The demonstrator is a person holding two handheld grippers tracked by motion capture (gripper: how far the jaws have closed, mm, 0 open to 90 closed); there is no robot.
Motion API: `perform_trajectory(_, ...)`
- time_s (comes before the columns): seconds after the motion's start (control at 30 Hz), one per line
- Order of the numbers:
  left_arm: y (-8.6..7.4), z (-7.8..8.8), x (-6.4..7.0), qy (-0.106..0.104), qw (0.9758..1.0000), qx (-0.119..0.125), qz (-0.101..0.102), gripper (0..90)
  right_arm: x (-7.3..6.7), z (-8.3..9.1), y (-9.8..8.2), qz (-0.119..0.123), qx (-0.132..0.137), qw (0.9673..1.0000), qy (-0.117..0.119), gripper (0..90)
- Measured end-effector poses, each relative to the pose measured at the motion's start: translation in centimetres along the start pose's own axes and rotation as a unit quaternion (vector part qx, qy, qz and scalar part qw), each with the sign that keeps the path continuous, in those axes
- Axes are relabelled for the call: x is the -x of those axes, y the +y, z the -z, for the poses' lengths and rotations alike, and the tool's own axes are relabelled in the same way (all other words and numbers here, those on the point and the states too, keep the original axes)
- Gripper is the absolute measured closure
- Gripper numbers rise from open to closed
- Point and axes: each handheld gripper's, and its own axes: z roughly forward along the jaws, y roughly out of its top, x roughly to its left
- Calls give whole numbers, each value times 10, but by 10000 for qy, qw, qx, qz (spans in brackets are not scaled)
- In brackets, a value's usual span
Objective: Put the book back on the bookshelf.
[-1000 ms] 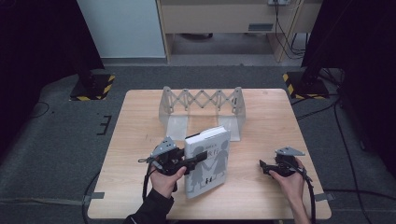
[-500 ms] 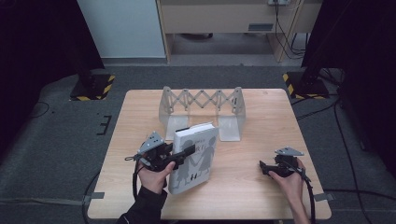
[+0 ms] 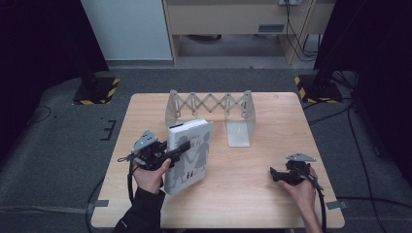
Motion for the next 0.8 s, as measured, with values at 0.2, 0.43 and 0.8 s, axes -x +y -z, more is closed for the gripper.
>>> perform_trajectory(0.2, 9, 1, -13, 121, 9998, 81, 107, 514, 0, 0, 0, 0, 0, 10000, -1, 61)
perform_trajectory(0.43, 23, -1, -24, 387, 9991, 170, 98, 514, 0, 0, 0, 0, 0, 10000, 0, 61)
perform_trajectory(0.8, 35, 3, -43, 709, 9969, 297, 189, 514, 0, 0, 0, 0, -1, 10000, 0, 60)
